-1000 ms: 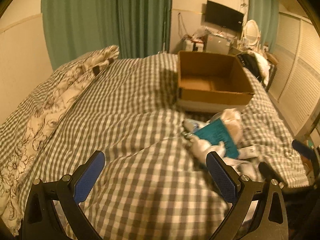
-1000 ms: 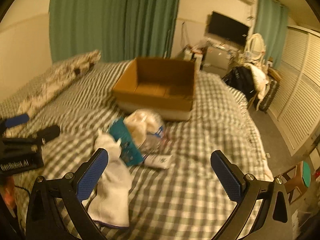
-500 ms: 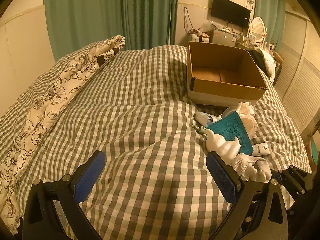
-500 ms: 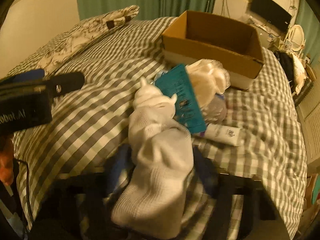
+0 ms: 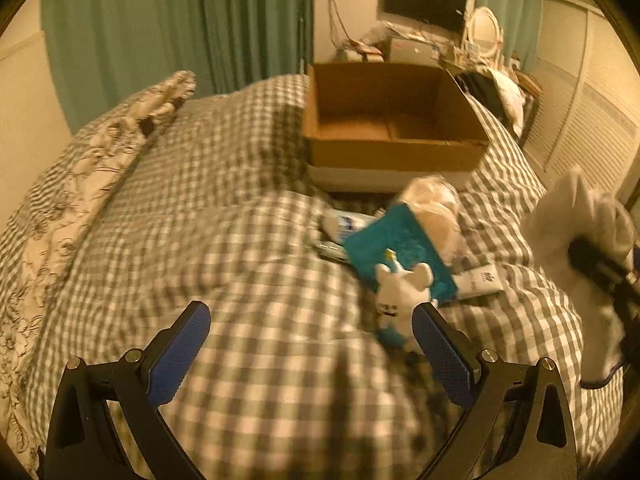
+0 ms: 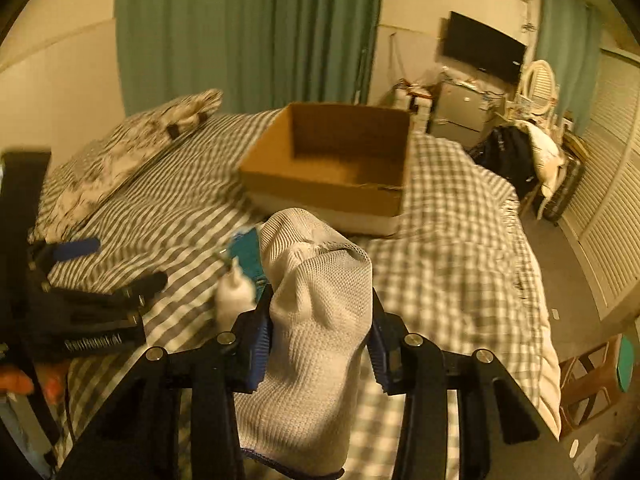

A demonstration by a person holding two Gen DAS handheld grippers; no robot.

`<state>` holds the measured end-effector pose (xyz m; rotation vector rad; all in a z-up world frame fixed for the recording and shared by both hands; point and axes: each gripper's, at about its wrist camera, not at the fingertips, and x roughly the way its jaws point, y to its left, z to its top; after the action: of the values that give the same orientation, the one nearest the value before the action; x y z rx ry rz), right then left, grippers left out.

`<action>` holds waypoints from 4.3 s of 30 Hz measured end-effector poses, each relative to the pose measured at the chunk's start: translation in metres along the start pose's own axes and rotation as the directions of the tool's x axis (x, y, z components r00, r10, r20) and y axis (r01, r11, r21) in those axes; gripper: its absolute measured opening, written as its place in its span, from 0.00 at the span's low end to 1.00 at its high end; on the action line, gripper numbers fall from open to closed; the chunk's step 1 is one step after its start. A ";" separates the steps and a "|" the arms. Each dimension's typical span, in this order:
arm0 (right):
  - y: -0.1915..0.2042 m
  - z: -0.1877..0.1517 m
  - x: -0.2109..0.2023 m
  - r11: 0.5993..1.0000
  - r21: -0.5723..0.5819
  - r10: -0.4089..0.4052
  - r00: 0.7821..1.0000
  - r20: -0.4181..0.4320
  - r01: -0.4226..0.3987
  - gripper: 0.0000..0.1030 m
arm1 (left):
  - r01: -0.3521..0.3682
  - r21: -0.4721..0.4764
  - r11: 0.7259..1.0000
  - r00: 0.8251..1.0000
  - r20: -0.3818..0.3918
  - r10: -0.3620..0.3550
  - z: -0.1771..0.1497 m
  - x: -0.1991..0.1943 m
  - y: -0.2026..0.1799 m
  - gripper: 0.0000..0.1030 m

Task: Organize objects
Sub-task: 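Grasp the white sock with the right tool while the left tool approaches the figurine, then grasp the white figurine with the left tool while the right tool carries the sock to the box, then release the sock and figurine into the box and withdraw both tools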

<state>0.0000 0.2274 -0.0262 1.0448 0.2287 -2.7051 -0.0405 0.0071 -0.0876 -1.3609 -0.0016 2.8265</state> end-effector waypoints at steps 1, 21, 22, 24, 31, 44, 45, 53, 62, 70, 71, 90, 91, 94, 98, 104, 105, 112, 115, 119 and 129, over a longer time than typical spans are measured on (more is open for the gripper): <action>-0.004 0.001 -0.001 1.000 0.007 -0.001 1.000 0.003 0.001 0.39 | 0.007 0.007 1.000 1.000 -0.012 -0.007 0.001 0.004 -0.006 0.99; -0.039 -0.009 0.030 0.996 0.064 0.061 0.998 -0.024 -0.060 0.39 | 0.106 0.063 0.992 0.983 -0.159 -0.095 0.002 0.071 -0.061 0.48; -0.039 -0.009 0.029 0.996 0.063 0.063 0.998 -0.024 -0.061 0.39 | 0.107 0.066 0.992 0.983 -0.154 -0.096 0.002 0.068 -0.061 0.46; -0.037 -0.009 0.026 0.997 0.059 0.060 0.998 -0.019 -0.059 0.39 | 0.110 0.069 0.992 0.985 -0.143 -0.099 0.003 0.062 -0.061 0.40; -0.032 -0.006 0.001 0.998 0.044 0.042 0.999 0.016 -0.043 0.39 | 0.121 0.059 0.991 0.989 -0.090 -0.115 0.004 0.027 -0.057 0.40; -0.006 0.013 -0.051 0.999 -0.037 0.020 0.994 0.105 -0.016 0.39 | 0.183 0.035 0.982 0.980 0.076 -0.186 0.040 -0.053 -0.036 0.40; -0.004 0.016 -0.053 0.999 -0.046 0.018 0.994 0.111 -0.013 0.39 | 0.180 0.038 0.983 0.979 0.089 -0.183 0.045 -0.057 -0.034 0.40; -0.003 0.052 -0.048 0.996 -0.091 0.019 0.989 0.149 -0.005 0.39 | 0.171 0.022 0.985 0.973 0.152 -0.173 0.090 -0.066 -0.018 0.40; -0.014 0.102 -0.016 0.994 -0.105 0.026 0.983 0.183 -0.006 0.39 | 0.114 0.043 0.993 0.976 0.183 -0.120 0.150 -0.042 -0.011 0.40; -0.032 0.151 0.039 0.997 -0.077 0.022 0.982 0.188 -0.008 0.39 | 0.104 0.058 0.993 0.977 0.181 -0.113 0.198 0.010 -0.023 0.40; -0.035 0.157 0.046 0.997 -0.071 0.021 0.982 0.186 -0.008 0.39 | 0.103 0.061 0.993 0.978 0.177 -0.113 0.204 0.017 -0.026 0.40; -0.060 0.194 0.161 1.000 -0.002 0.006 0.993 0.119 -0.006 0.65 | 0.106 0.079 0.991 0.991 0.074 -0.112 0.213 0.115 -0.039 0.73; -0.061 0.191 0.156 1.000 0.000 0.003 0.992 0.126 -0.003 0.66 | 0.099 0.073 0.992 0.991 0.077 -0.105 0.211 0.111 -0.036 0.77; -0.068 0.187 0.136 1.000 0.012 -0.015 0.991 0.137 0.013 0.67 | 0.088 0.059 0.994 0.992 0.084 -0.093 0.205 0.095 -0.027 0.77; -0.075 0.175 0.097 0.999 0.013 -0.035 0.989 0.146 0.034 0.70 | 0.048 0.050 0.998 0.993 0.104 -0.053 0.190 0.059 -0.016 0.80; -0.082 0.155 0.025 0.999 0.014 -0.042 0.984 0.172 0.040 0.77 | 0.009 0.039 0.999 0.990 0.141 -0.015 0.160 0.001 -0.008 0.87; -0.082 0.151 0.014 0.999 0.014 -0.039 0.983 0.178 0.037 0.79 | 0.004 0.038 0.999 0.990 0.144 -0.010 0.155 -0.006 -0.007 0.90; -0.069 0.112 -0.035 0.999 0.001 -0.049 0.981 0.187 0.049 0.89 | 0.007 -0.007 1.000 0.991 0.135 -0.006 0.107 -0.028 -0.012 0.97; -0.061 0.087 -0.029 0.998 0.010 -0.061 0.986 0.155 0.061 0.90 | -0.013 -0.034 0.999 0.993 0.115 0.017 0.090 -0.019 -0.019 0.97; -0.052 0.055 -0.006 0.996 -0.005 -0.089 0.990 0.109 0.090 0.90 | -0.048 -0.057 0.997 0.996 0.071 0.052 0.063 0.005 -0.027 0.97; -0.067 0.021 0.051 0.995 0.077 -0.066 0.998 -0.015 0.067 0.90 | 0.024 -0.063 0.998 0.996 -0.080 -0.029 0.029 0.069 -0.045 0.97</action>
<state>-0.0683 0.2792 -0.0417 1.0938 0.1655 -2.7884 -0.1062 0.0524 -0.1234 -1.4746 -0.1072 2.7701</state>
